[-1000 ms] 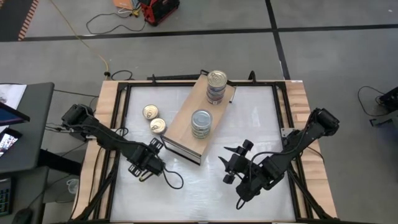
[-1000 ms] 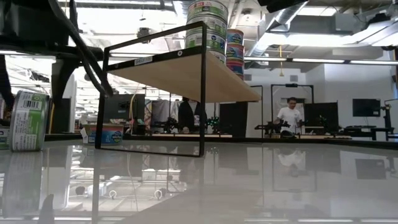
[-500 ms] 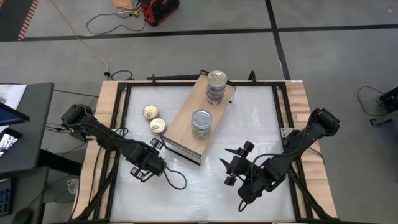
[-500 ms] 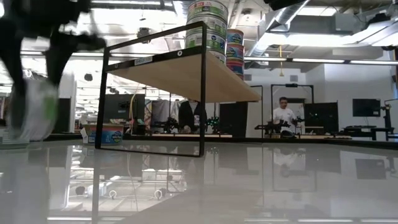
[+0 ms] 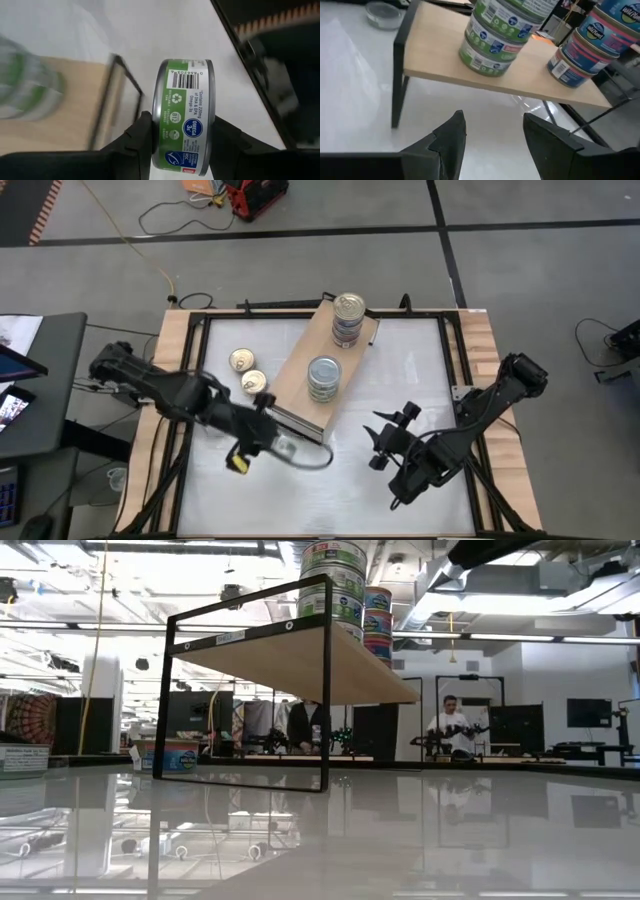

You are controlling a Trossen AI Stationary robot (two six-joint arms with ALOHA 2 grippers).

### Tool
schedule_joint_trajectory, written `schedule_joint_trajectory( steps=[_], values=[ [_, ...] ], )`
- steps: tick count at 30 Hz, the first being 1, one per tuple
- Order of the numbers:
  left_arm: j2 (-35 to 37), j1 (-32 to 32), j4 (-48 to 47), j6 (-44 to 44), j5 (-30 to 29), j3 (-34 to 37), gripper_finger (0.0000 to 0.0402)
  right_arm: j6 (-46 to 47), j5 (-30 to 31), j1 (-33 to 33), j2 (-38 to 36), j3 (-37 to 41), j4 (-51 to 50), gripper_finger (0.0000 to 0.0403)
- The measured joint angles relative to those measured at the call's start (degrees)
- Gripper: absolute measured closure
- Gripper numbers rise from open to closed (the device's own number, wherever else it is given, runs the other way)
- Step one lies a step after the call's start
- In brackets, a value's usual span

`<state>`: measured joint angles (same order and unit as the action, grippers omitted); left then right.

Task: Stack canned seafood by type on shelf
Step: Stack the green tuna can on top of the other green tuna can

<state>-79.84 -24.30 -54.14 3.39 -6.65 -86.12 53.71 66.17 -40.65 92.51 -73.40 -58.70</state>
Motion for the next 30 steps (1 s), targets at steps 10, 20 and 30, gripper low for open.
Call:
schedule_joint_trajectory(
  steps=[10,20,30],
  values=[
    [0.2,12.9,5.2,-3.3,7.0,-5.3,0.0272,-0.5,-6.2,3.6,-3.3,0.0,-11.5,0.0171],
    [0.1,24.5,5.0,-4.8,22.6,-12.2,0.0272,-48.6,2.7,6.9,-10.3,0.0,-0.4,0.0201],
    [-1.6,40.2,5.2,7.4,38.0,-13.2,0.0272,-104.6,5.8,9.1,-7.4,0.0,39.1,0.0190]
  ],
)
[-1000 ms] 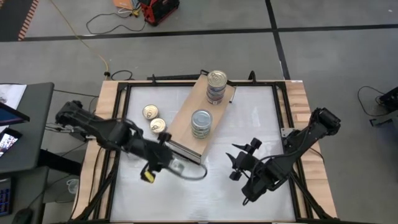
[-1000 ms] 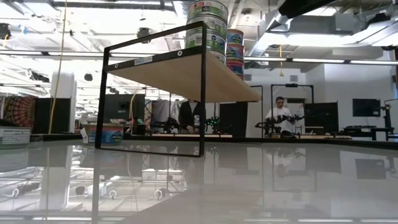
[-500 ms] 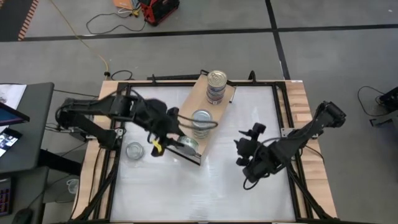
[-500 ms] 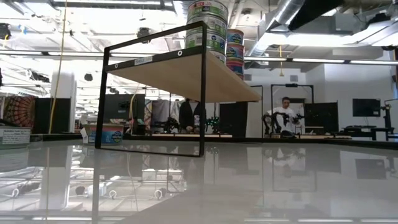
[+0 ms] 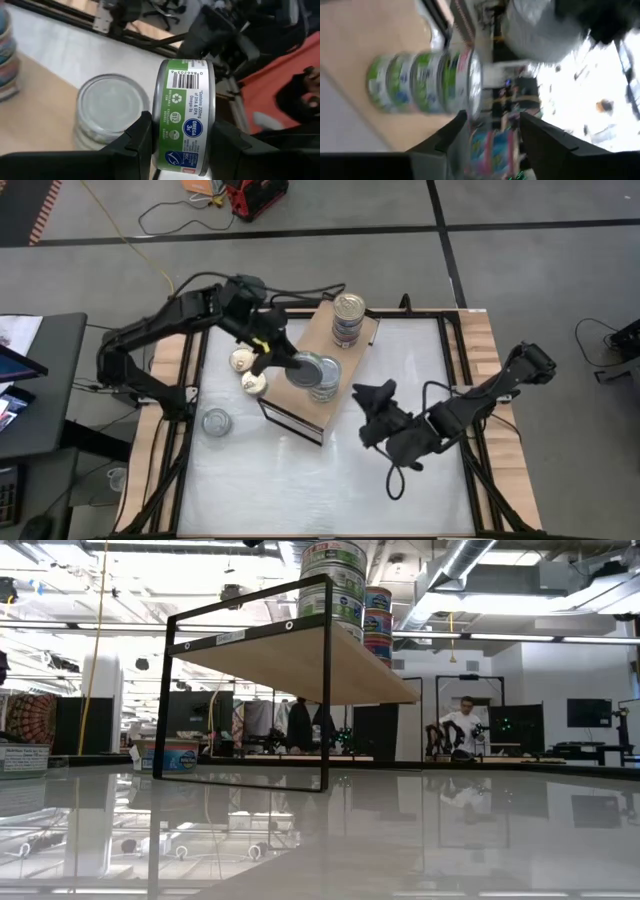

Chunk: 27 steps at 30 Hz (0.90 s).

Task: Stack canned seafood by type on shelf
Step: Stack the green tuna can on top of the other green tuna can

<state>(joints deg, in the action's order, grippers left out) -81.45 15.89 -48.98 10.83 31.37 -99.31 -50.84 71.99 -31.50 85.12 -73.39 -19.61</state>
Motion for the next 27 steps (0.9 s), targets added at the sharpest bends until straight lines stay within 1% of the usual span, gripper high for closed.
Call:
schedule_joint_trajectory(
  steps=[4,6,7,11,16,19,23,27],
  values=[
    [-0.2,2.0,0.3,0.8,6.6,-0.1,0.0271,-20.4,-0.2,0.2,2.8,-0.5,13.5,0.0151],
    [-0.3,2.7,0.4,1.0,10.1,-0.8,0.0271,-26.0,-3.0,0.9,4.1,-1.9,14.0,0.0135],
    [-0.3,3.0,0.5,1.1,11.3,-1.2,0.0271,-29.0,-3.4,1.4,4.8,-2.8,14.0,0.0129],
    [-1.0,4.2,0.3,2.6,15.3,-2.1,0.0265,-36.9,-5.7,3.3,6.1,-5.4,15.5,0.0121],
    [-1.2,4.4,0.1,3.5,15.4,-2.4,0.0263,-39.6,-8.1,4.2,6.1,-8.1,17.7,0.0121],
    [-1.1,4.4,0.1,3.6,15.4,-2.5,0.0262,-45.1,-11.0,3.5,6.1,-8.5,21.3,0.0121],
    [-1.2,4.4,0.0,4.8,15.4,-2.5,0.0261,-55.1,-17.1,3.9,6.1,-8.5,22.2,0.0121],
    [-1.2,4.4,0.0,7.1,16.2,-2.5,0.0261,-60.5,-18.4,5.1,6.1,-8.5,22.5,0.0121]
  ],
)
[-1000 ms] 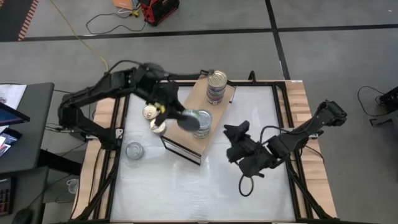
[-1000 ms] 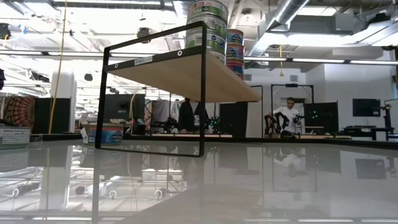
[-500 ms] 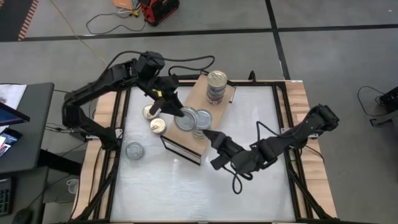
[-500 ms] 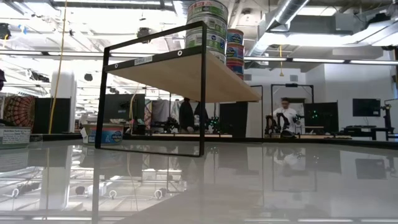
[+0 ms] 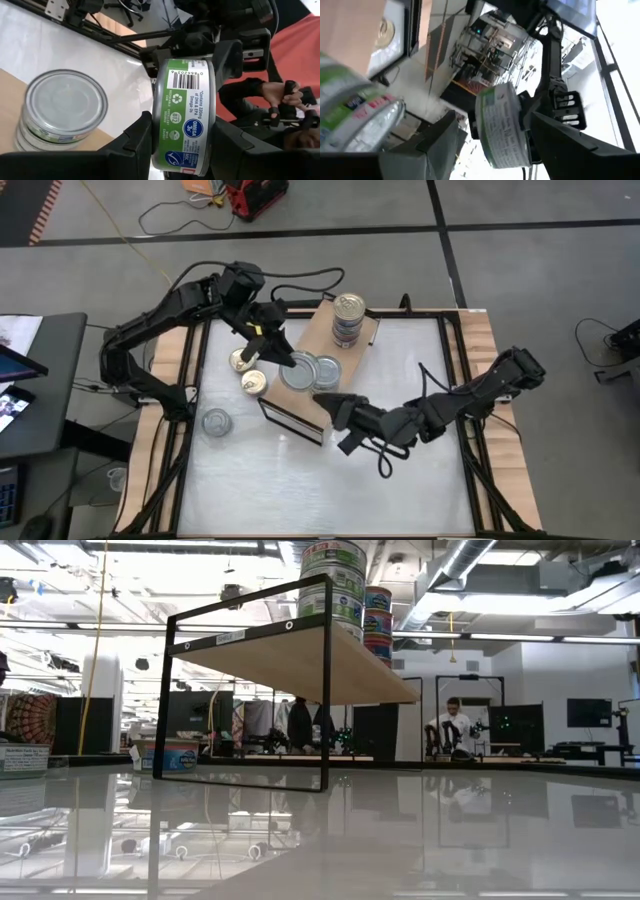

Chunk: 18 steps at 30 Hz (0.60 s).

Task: Stack canned seafood by type on shelf
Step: Stack the green tuna can on top of the other green tuna can

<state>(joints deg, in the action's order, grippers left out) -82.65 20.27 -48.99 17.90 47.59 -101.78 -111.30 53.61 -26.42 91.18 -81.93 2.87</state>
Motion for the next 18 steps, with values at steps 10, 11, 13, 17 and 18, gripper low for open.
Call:
schedule_joint_trajectory(
  steps=[10,11,13,17,18],
  values=[
    [0.0,-0.5,0.0,3.1,1.8,0.0,0.0260,-8.8,-8.0,3.8,0.0,0.0,4.8,0.0121],
    [0.0,-0.7,0.0,3.5,1.7,0.0,0.0260,-9.2,-8.4,4.5,0.0,0.0,4.9,0.0121],
    [0.0,-1.4,0.0,4.1,1.3,0.0,0.0260,-11.1,-9.1,5.7,0.0,0.0,5.1,0.0121],
    [0.0,-2.7,0.1,3.3,0.8,0.0,0.0260,-13.1,-11.2,7.0,0.0,0.0,6.6,0.0122],
    [0.0,-2.7,0.0,3.0,0.7,0.0,0.0260,-13.1,-11.9,7.1,0.0,0.0,6.7,0.0124]
  ],
)
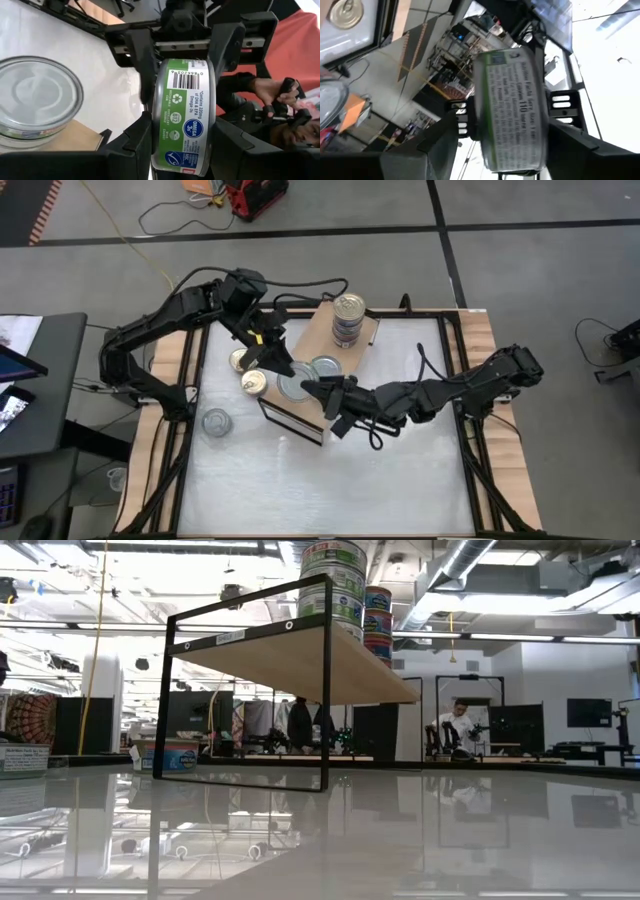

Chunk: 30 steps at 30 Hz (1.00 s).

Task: Stack canned seafood by type on shelf
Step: Stack the green tuna can on top of the other green tuna can

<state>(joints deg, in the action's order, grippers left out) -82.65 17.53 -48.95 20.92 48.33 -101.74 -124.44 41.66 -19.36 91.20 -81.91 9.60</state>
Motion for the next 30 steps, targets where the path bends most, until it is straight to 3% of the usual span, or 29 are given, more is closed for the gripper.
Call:
schedule_joint_trajectory(
  steps=[4,9,15,23,27,30],
  values=[
    [0.0,0.1,0.1,-0.2,-0.6,0.0,0.0260,0.0,-2.1,0.1,0.0,0.0,0.1,0.0157],
    [0.1,-0.2,0.3,0.6,-1.0,0.0,0.0260,0.3,-3.1,0.9,0.0,0.0,-0.7,0.0242],
    [0.2,-0.3,0.9,-5.7,-3.1,0.1,0.0237,1.3,-3.0,0.9,0.0,0.0,-0.8,0.0242],
    [0.7,-0.2,5.3,-14.8,-4.0,-0.2,0.0135,5.3,-1.1,-0.9,0.0,0.0,-0.4,0.0242],
    [3.0,0.5,4.6,-22.6,-10.0,-2.4,0.0103,8.5,1.7,-2.3,0.0,0.0,-0.3,0.0242],
    [6.1,0.4,4.7,-30.4,-19.8,-3.8,0.0099,12.3,4.7,-2.9,0.0,0.0,-1.0,0.0242]
  ],
)
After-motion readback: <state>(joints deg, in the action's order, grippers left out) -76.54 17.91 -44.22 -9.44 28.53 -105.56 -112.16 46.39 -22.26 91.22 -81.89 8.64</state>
